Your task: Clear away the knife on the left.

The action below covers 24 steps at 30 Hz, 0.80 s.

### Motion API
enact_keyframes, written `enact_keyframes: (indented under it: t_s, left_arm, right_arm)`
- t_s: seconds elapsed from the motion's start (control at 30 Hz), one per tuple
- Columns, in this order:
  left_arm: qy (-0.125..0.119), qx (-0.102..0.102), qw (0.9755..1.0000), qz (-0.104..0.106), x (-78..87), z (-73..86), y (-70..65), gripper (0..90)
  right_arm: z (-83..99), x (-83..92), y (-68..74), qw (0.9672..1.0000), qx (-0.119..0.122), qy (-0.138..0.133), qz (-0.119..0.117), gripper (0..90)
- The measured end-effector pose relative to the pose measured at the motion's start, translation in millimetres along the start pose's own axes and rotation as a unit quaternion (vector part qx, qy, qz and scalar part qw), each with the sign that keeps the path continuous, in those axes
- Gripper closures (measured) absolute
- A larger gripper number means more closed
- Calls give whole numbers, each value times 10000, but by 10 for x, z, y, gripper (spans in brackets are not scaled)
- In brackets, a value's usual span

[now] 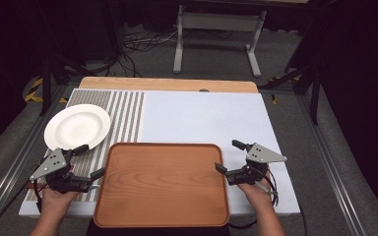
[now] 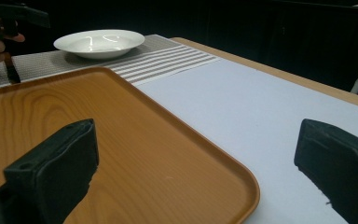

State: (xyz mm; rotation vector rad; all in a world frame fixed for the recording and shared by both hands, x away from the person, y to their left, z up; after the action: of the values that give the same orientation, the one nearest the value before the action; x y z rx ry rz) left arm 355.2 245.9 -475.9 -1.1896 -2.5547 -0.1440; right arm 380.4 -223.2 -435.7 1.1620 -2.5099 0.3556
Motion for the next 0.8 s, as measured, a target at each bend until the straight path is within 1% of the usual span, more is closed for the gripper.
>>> enact_keyframes:
  t_s: [0.07,0.1,0.17,0.23,0.27,0.3,0.37,0.4,0.43,0.47,0.5,0.53,0.57,0.7,0.73,0.77,0.8]
  left_arm:
    - [-20,-9,10000,14,3,-7,5,1]
    - [-33,34,10000,17,2,-12,1,1]
    - [26,12,10000,35,-1,-23,-1,1]
    - [123,-108,9999,32,-6,-45,5,1]
    - [171,-108,9998,45,-5,-56,1,1]
    - [240,-188,9995,43,-1,-78,9,1]
    - [354,-269,9990,70,12,-114,22,1]
    - [456,-328,9983,147,19,-148,33,3]
    - [456,-328,9983,147,19,-148,33,3]
    - [582,-391,9973,218,21,-164,39,3]
    - [746,-481,9956,289,20,-184,41,3]
    - [850,-544,9944,322,19,-194,43,3]
    - [850,-544,9944,322,19,-194,43,3]
    - [1138,-715,9899,451,26,-245,51,3]
    - [1189,-724,9891,479,28,-254,51,5]
    - [1277,-766,9875,522,31,-270,56,8]
    - [1336,-784,9864,553,33,-278,59,9]
  right_arm:
    - [1,0,3,10000,6,1,-8,4]
    - [4,-1,6,10000,26,11,-5,4]
    - [5,-7,14,10000,35,8,-42,4]
    - [14,-13,21,9999,100,63,-80,7]
    - [14,-13,21,9999,100,63,-80,7]
    - [17,-14,25,9999,101,65,-105,11]
    - [23,-12,26,9998,108,68,-142,13]
    - [29,-12,24,9998,95,74,-148,13]
    - [29,-12,24,9998,95,74,-148,13]
    - [32,-13,24,9998,95,88,-155,12]
    - [42,-19,26,9997,104,130,-153,13]
    - [44,-21,26,9997,106,139,-159,13]
    - [47,-21,25,9997,105,147,-161,13]
    - [50,-16,20,9997,88,137,-170,13]
    - [50,-13,19,9997,88,131,-173,13]
    - [51,-12,19,9997,85,127,-182,12]
    - [52,-12,17,9997,84,130,-193,13]
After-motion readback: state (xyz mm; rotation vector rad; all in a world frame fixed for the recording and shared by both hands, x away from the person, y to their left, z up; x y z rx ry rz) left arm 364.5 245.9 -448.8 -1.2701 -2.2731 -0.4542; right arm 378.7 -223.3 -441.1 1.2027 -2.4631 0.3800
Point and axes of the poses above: each handheld gripper's, and its own axes: x roughly backward along the jaws, z roughly out of its underside, y roughly to its left, the point moved 5 cm from there along -x, roughly forward along the jaws, and after that the axes turned 7 degrees about y, right-handed, at the moved point
